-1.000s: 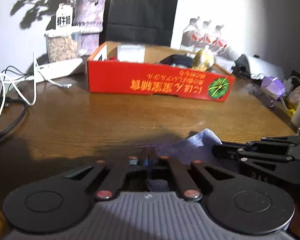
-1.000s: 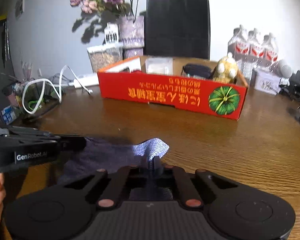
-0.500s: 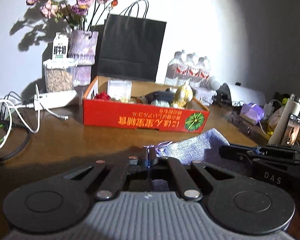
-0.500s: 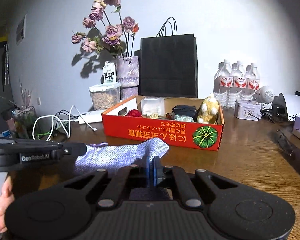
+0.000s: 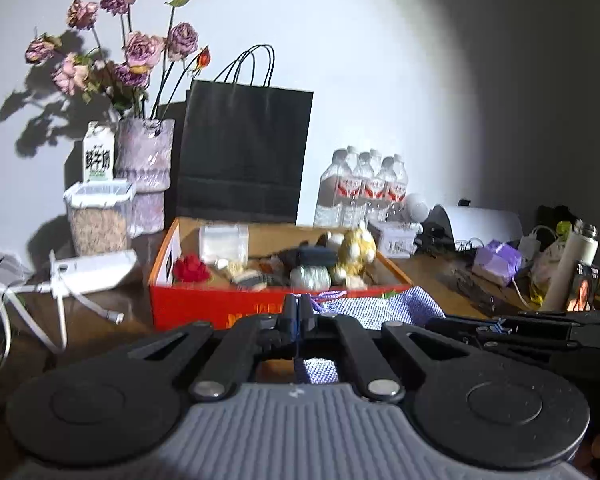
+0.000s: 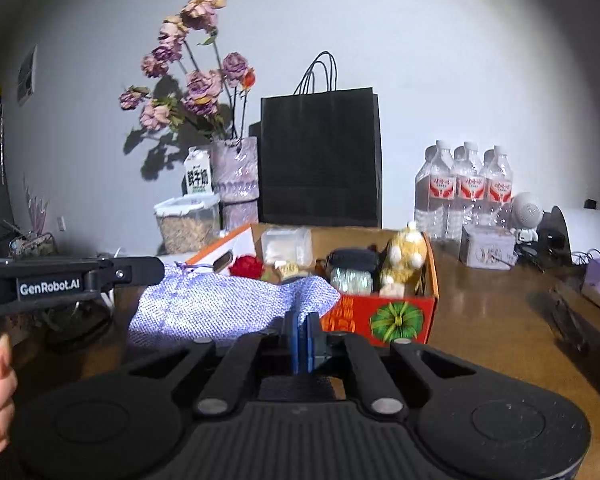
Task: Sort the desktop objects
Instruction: 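Lift the purple bag into the box and open both tools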
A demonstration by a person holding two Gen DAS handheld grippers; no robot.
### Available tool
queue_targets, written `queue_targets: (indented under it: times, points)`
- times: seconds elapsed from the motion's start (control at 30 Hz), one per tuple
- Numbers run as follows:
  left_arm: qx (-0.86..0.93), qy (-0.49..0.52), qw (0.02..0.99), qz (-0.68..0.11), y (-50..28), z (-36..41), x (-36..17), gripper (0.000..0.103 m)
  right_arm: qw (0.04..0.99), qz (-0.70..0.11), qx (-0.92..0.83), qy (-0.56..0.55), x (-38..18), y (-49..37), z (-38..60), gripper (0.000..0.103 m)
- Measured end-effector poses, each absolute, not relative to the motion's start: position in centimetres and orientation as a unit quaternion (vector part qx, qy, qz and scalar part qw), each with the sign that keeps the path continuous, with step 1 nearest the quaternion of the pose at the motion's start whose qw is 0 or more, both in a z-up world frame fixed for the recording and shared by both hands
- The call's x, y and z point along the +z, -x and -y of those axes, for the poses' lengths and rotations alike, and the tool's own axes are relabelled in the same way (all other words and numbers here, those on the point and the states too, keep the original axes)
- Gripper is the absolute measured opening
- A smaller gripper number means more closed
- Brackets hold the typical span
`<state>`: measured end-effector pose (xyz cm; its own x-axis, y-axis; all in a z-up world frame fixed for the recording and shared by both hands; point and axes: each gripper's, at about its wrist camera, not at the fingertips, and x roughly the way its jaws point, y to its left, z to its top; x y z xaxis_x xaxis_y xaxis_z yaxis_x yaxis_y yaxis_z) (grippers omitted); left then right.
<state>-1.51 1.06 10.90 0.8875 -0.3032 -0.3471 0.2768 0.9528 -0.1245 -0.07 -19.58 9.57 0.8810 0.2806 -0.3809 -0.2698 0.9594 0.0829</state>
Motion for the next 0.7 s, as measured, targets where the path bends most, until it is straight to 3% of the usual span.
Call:
queue_targets:
  times: [0.2, 0.37, 0.53, 0.7]
  points:
    - [-0.166, 0.017, 0.97, -0.179, -6.5, -1.3, 15.3, 0.001, 0.968, -0.195, 0.157, -0.017, 14.4, -8.9, 19.7, 0.003]
    - [-0.149, -0.01, 0.966, -0.213, -15.0, -1.0, 16.9, 0.001, 0.945, -0.277, 0.168, -0.034, 13.9, -19.0, 18.9, 0.004]
    - [-0.11, -0.017, 0.943, -0.315, -23.1, -1.7, 12.1, 0.001, 0.911, -0.377, 0.161, -0.039, 8.9, -25.4, 16.6, 0.004]
    - [-0.083, -0.042, 0.923, -0.374, -25.5, -2.2, 6.8, 0.002, 0.898, -0.409, 0.161, 0.004, 5.1, -26.3, 13.5, 0.004]
